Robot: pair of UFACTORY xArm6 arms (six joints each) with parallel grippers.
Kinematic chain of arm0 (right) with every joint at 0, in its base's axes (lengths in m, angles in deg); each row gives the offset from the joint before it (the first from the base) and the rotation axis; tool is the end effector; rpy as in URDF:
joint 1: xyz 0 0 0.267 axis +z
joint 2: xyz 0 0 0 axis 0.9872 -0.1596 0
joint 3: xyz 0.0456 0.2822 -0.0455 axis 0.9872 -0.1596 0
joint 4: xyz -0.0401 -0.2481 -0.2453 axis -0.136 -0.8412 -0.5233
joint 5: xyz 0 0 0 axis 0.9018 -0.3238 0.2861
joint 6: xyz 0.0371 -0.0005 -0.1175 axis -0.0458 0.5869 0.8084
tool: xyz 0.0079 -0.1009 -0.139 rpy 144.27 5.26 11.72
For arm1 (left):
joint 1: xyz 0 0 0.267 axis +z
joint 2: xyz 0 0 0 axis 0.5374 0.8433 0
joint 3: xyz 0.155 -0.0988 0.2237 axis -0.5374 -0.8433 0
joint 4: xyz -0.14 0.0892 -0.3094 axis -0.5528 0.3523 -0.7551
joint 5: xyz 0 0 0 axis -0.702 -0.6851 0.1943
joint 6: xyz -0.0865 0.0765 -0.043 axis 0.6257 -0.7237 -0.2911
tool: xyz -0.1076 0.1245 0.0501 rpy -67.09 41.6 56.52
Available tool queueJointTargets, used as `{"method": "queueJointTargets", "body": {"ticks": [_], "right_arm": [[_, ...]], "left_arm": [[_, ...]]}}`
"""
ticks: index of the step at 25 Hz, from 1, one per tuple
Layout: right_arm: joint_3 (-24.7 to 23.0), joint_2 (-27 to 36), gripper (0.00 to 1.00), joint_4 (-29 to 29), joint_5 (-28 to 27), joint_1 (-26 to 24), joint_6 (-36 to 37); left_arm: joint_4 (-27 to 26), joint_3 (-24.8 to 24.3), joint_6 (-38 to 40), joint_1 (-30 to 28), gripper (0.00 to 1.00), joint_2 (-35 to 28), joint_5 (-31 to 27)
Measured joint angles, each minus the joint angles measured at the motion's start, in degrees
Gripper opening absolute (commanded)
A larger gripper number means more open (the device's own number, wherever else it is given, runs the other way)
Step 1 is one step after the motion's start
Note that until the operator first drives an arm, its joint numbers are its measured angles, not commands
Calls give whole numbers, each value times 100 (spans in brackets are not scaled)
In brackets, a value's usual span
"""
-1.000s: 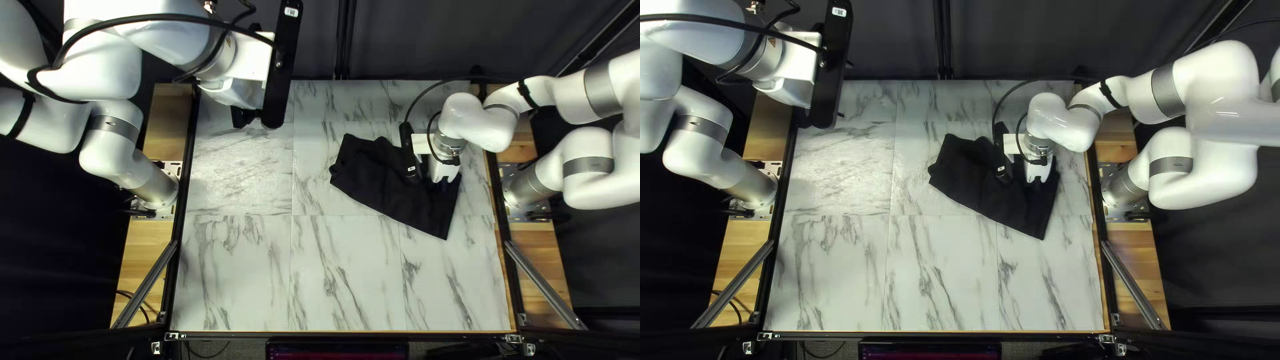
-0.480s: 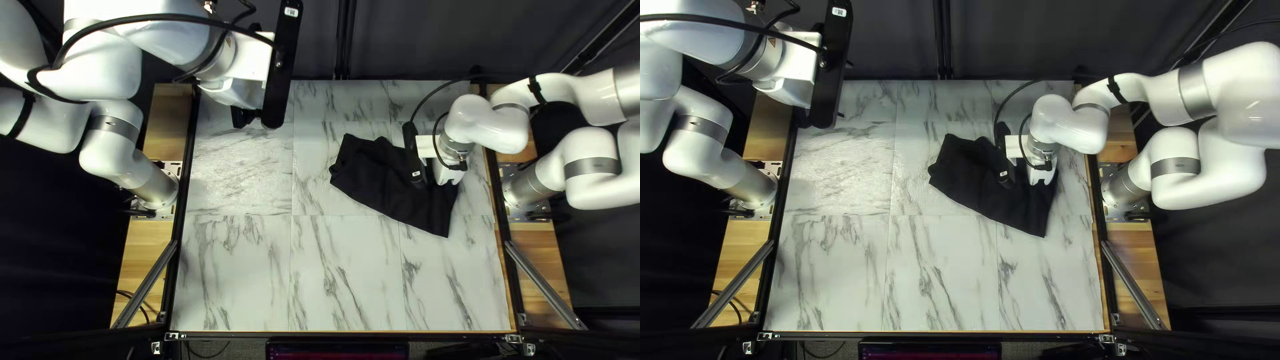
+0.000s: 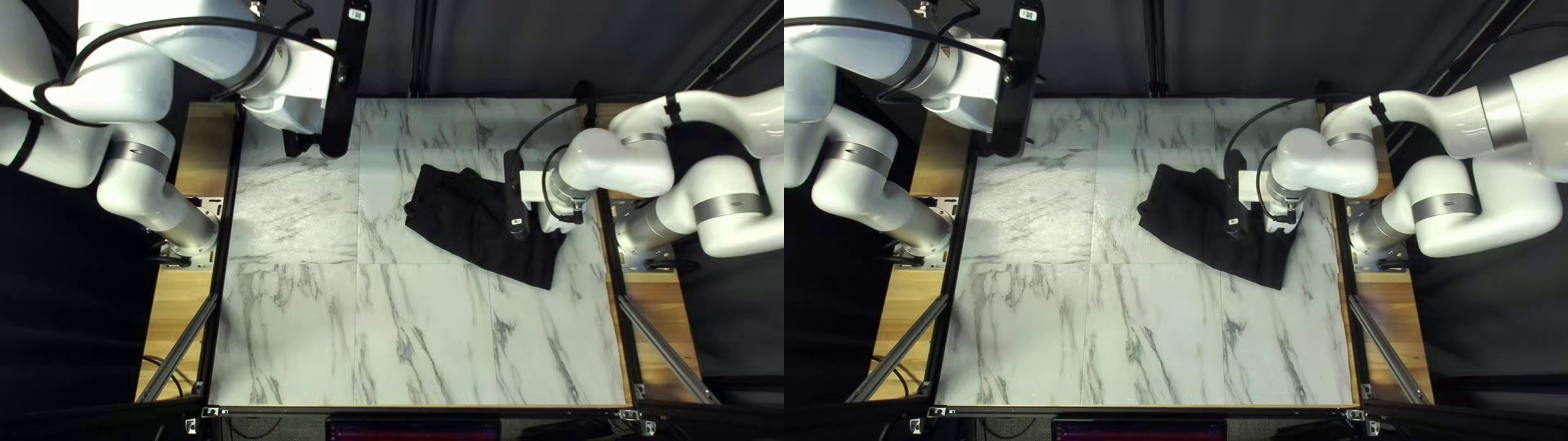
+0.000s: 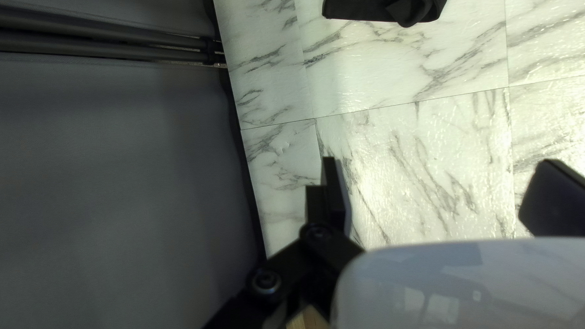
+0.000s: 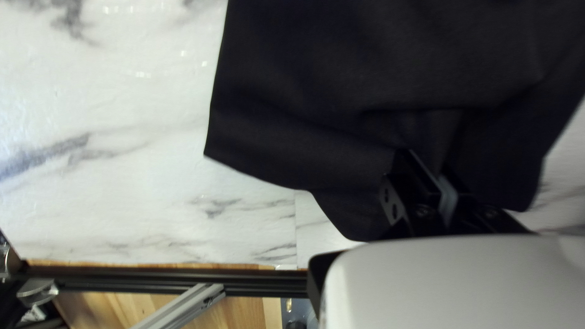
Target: Fold t-shirt
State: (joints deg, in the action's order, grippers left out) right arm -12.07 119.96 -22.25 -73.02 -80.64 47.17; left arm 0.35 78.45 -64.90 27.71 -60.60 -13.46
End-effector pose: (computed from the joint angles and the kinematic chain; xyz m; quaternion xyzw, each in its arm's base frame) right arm 0.2875 -0.0061 0.1059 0.9995 -0.0252 0.0081 0.0170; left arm 0.3784 0.0453 0.4387 -0.9719 0.1027 -0.1432 0.1559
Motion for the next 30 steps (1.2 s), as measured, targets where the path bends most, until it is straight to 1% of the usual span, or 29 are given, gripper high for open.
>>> {"method": "queueJointTargets", "body": {"ticks": [2,7,8,9,10,13,16,18,22,25,30], "right_arm": [[-143,-133,0,-122,315,-122,-41],[-558,-747,0,-294,1389,-692,120],[-605,-846,50,-322,1558,-775,146],[-637,-934,95,-345,1696,-839,167],[-654,-1018,100,-360,1812,-890,190],[-642,-1206,100,-354,2001,-960,261],[-586,-1048,100,-373,1792,-816,122],[-528,-750,100,-422,1445,-634,-83],[-391,78,100,-587,502,-330,-463],[-296,592,100,-678,-79,-377,-392],[-96,1482,100,-703,-1049,-654,-12]], "left_arm": [[0,0,0,0,100,0,0],[0,0,0,0,100,0,0],[0,0,0,0,100,0,0],[0,0,0,0,100,0,0],[0,0,0,0,100,0,0],[0,0,0,0,100,0,0],[0,0,0,0,100,0,0],[0,0,0,0,100,0,0],[0,0,0,0,100,0,0],[0,0,0,0,100,0,0],[0,0,0,0,100,0,0]]}}
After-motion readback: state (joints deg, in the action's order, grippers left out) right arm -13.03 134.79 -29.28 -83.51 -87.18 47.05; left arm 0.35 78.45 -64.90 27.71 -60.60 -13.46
